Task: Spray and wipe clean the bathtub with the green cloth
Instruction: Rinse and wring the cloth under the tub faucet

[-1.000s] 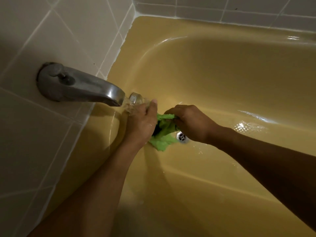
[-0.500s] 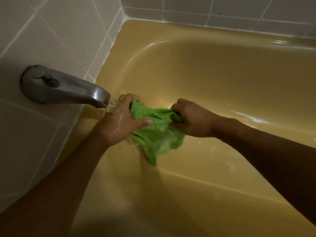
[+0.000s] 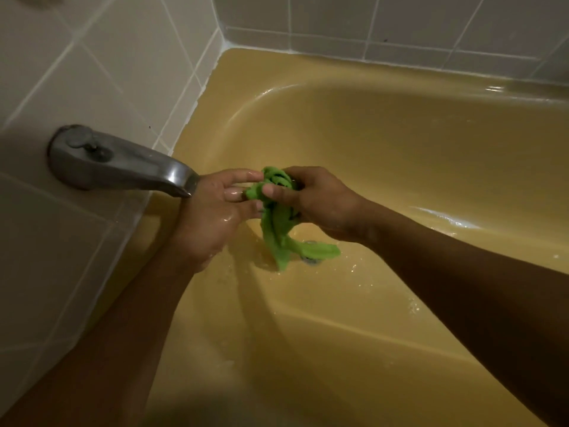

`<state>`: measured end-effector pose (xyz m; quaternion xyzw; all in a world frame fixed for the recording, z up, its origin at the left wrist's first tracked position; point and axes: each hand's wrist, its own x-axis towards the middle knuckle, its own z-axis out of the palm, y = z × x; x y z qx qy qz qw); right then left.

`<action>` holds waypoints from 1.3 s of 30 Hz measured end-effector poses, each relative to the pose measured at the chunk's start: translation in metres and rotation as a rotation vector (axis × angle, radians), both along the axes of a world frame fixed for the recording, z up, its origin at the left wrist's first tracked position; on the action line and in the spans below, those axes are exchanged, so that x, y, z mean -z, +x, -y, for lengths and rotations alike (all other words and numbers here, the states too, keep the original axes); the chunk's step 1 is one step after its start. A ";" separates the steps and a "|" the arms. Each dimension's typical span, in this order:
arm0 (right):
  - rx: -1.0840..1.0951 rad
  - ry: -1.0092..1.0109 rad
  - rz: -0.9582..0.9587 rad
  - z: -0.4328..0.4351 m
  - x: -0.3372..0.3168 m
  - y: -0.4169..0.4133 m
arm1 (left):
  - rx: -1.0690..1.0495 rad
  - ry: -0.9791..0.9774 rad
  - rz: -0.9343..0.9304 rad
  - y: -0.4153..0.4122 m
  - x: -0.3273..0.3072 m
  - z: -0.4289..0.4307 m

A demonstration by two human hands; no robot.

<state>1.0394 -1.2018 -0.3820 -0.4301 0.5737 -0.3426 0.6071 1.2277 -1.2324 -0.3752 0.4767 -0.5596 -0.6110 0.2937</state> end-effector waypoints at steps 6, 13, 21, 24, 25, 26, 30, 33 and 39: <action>0.040 -0.065 -0.268 0.017 -0.009 0.012 | -0.023 0.112 -0.206 0.019 0.018 -0.011; 0.074 -0.060 0.072 0.011 -0.024 0.013 | 0.133 -0.055 0.257 0.012 0.046 -0.006; 0.290 -0.008 0.360 -0.005 -0.023 -0.007 | 0.102 -0.096 0.363 -0.014 0.059 -0.007; 0.307 -0.026 0.371 -0.007 -0.024 -0.012 | 0.070 -0.028 0.342 -0.022 0.065 -0.006; 0.316 -0.034 0.379 -0.007 -0.026 -0.015 | 0.070 -0.006 0.349 -0.023 0.070 -0.004; 0.324 -0.044 0.388 -0.007 -0.027 -0.018 | 0.080 0.016 0.347 -0.025 0.071 -0.003; 0.360 -0.073 0.396 -0.010 -0.028 -0.027 | -0.010 0.036 0.267 -0.039 0.084 0.001; 0.386 -0.068 0.395 -0.011 -0.025 -0.032 | -0.085 -0.081 0.373 -0.047 0.093 -0.002; 0.360 -0.080 0.375 -0.013 -0.021 -0.041 | -0.060 -0.074 0.343 -0.045 0.098 -0.007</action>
